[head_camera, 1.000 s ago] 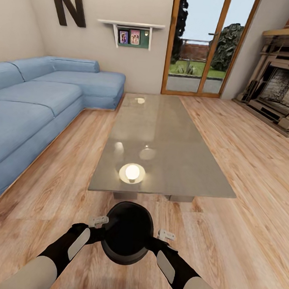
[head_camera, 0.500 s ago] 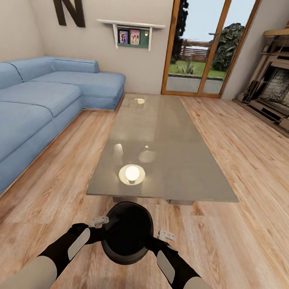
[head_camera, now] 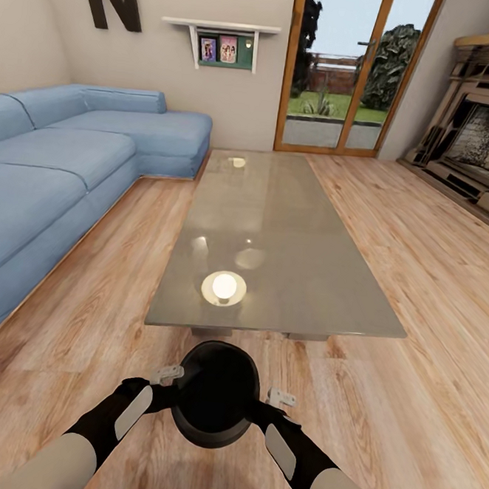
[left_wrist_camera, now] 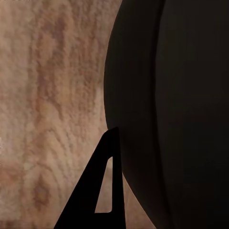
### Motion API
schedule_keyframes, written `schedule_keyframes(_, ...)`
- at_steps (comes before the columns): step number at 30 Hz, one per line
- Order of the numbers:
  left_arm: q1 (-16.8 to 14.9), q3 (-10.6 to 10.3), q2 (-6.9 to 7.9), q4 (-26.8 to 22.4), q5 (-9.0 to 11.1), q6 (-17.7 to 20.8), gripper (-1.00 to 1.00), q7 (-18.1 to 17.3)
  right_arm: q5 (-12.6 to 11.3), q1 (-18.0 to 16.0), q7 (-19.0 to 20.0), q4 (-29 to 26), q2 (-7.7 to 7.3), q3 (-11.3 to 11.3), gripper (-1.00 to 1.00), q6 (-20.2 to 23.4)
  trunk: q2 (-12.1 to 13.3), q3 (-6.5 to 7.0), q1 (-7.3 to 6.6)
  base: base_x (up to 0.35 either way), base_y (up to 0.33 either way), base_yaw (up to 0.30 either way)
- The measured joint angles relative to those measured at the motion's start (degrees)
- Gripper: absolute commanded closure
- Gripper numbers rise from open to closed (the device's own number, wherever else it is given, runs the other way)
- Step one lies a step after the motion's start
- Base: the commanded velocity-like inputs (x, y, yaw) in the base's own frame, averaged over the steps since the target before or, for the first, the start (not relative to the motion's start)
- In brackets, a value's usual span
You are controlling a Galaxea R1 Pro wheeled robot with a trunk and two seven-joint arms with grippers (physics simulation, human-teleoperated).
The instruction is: Place each of the two pumpkins and all three candles from the living room inside a cabinet in the living room (use any cabinet), then make sure every cabinet is closed, and position the cauldron so it is next to a table in the living room.
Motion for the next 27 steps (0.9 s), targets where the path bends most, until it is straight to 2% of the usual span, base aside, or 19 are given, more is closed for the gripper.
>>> schedule_keyframes(5, 0.0, 0.1, -0.03, 0.0, -0.2, 0.2, 1.00, 0.0, 0.0, 0.0, 0.0, 0.0, 0.00, -0.1, 1.00, 0.2, 0.0, -0.66, 0.08, 0.000, 0.000, 0.000)
schedule_keyframes(14, 0.0, -0.1, 0.02, 0.0, 0.1, -0.1, 1.00, 0.0, -0.1, 0.0, 0.0, 0.0, 0.00, 0.1, 1.00, -0.2, 0.0, -0.66, 0.08, 0.000, 0.000, 0.000)
schedule_keyframes(18, 0.0, 0.1, -0.03, -0.3, -0.1, 0.3, 1.00, 0.1, 0.2, -0.1, 0.1, 0.0, 0.00, -0.2, 1.00, 0.1, -0.1, -1.52, 0.14, 0.000, 0.000, 0.000)
schedule_keyframes(21, 0.0, 0.8, 0.29, -1.4, -0.1, 1.4, 1.00, 0.0, 0.2, -0.1, -1.9, -2.6, 0.00, 0.3, 1.00, 2.5, -0.2, -2.19, 0.20, 0.000, 0.000, 0.000)
schedule_keyframes(27, 0.0, 0.8, 0.27, -1.5, -0.2, 1.4, 1.00, 0.0, 0.3, -0.1, -1.8, -2.6, 0.00, 0.2, 1.00, 2.5, -0.2, -2.20, 0.20, 0.000, 0.000, 0.000)
